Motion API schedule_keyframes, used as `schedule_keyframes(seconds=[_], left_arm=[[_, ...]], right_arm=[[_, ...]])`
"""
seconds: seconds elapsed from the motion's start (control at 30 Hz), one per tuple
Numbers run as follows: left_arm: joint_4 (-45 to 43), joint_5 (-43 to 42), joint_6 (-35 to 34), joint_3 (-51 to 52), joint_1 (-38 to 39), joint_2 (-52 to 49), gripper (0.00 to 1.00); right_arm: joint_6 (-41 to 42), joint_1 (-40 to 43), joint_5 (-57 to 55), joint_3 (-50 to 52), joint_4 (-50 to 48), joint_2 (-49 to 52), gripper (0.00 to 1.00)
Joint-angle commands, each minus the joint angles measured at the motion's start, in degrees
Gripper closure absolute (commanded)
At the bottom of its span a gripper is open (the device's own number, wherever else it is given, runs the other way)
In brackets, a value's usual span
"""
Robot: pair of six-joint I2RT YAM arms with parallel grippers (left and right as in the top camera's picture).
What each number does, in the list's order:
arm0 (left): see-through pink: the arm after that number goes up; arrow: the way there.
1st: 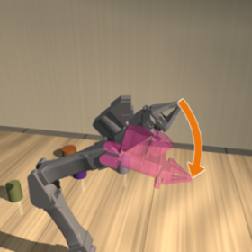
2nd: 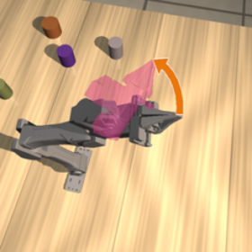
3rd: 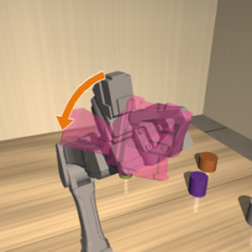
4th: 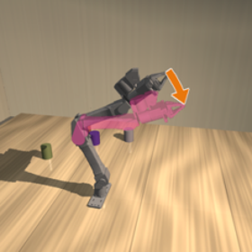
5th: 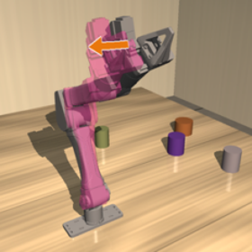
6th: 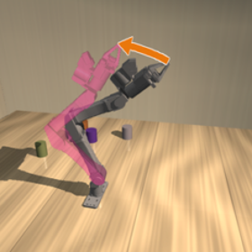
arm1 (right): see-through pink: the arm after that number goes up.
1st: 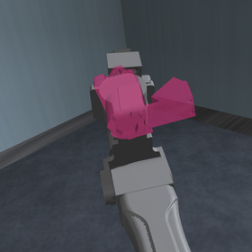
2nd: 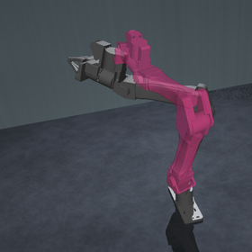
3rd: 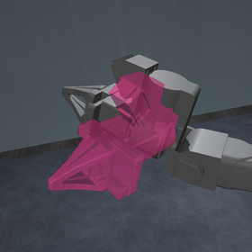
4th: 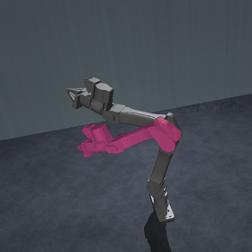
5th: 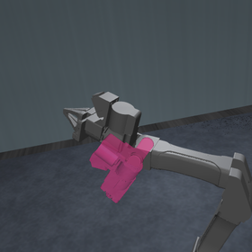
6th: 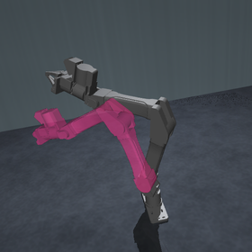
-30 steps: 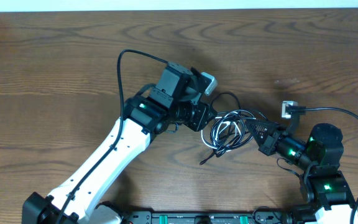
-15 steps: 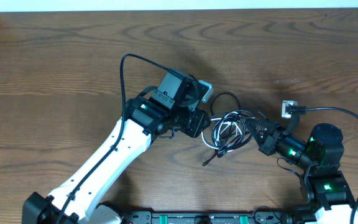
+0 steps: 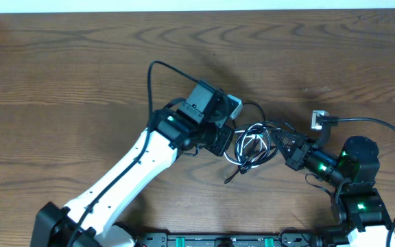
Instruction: Untangle cables
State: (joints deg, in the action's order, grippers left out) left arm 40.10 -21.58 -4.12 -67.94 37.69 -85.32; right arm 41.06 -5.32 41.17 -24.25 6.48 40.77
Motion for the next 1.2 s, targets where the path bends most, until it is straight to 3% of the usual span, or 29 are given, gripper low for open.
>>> schedule_keyframes(seconds=[0.0,0.5,0.8,1.0,1.17], left_arm=[[0.6,10.9,-1.6,-0.4,-0.2,-0.3,0.92],[1.0,30.9,-1.8,-0.4,-0.5,12.4,0.92],[1.0,49.5,-10.3,-0.4,-1.3,16.5,0.92],[1.2,50.0,-24.3,-0.4,-5.9,16.2,0.92],[0.8,36.5,-28.0,-0.4,-7.4,15.0,0.92]], right_arm=[[0.8,0.1,-1.7,-0.3,-0.2,-0.4,0.99],[0.9,0.1,-27.4,-0.3,14.4,-0.3,0.99],[1.3,0.1,-38.3,-0.3,23.8,-0.3,0.99],[3.2,0.1,-38.4,-0.3,24.2,-0.4,0.99],[3.5,0.1,-34.4,-0.3,21.3,-0.4,0.99]])
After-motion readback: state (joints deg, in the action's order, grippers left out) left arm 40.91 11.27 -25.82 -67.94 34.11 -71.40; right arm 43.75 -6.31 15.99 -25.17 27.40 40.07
